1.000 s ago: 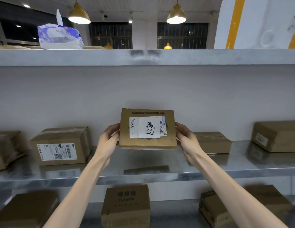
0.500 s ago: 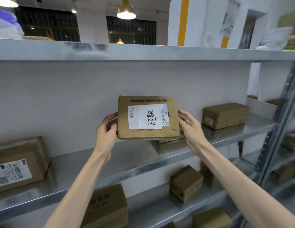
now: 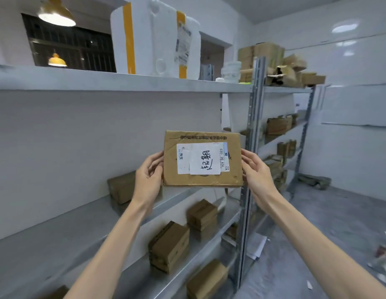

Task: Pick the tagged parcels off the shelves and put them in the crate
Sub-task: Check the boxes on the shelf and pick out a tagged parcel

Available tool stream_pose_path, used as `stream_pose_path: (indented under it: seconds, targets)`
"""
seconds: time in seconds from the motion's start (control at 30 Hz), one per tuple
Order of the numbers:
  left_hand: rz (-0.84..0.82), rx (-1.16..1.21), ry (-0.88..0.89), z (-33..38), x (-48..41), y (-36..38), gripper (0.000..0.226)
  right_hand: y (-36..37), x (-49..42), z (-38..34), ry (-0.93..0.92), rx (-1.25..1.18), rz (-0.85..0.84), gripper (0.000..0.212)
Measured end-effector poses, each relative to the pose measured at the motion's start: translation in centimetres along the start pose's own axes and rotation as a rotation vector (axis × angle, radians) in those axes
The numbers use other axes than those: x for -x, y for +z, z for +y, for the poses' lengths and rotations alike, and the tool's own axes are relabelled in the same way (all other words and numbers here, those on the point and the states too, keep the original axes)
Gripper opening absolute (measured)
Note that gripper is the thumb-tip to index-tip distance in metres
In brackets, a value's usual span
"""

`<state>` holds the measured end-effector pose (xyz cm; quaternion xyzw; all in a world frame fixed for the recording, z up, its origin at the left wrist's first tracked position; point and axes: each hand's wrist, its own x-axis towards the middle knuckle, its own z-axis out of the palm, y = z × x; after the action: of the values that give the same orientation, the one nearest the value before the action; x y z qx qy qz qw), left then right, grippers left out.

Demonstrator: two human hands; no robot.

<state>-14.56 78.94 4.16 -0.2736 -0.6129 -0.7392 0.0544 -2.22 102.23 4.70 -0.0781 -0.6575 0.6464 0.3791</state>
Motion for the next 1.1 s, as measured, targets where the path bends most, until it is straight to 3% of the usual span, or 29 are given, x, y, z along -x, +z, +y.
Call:
stream_pose_path:
  seconds: [0.67, 1.1]
  targets:
    - [-0.483, 0.221, -0.096, -3.0, 5.1, 43.9, 0.026, -42.2, 0.0, -3.8, -0.060, 0.171, 0.491, 0.038]
    - [-0.900, 0.325, -0.209, -7.2, 11.9, 68.5, 0.025, -61.0, 7.5, -4.4, -0.031, 0.265, 0.968, 0.030]
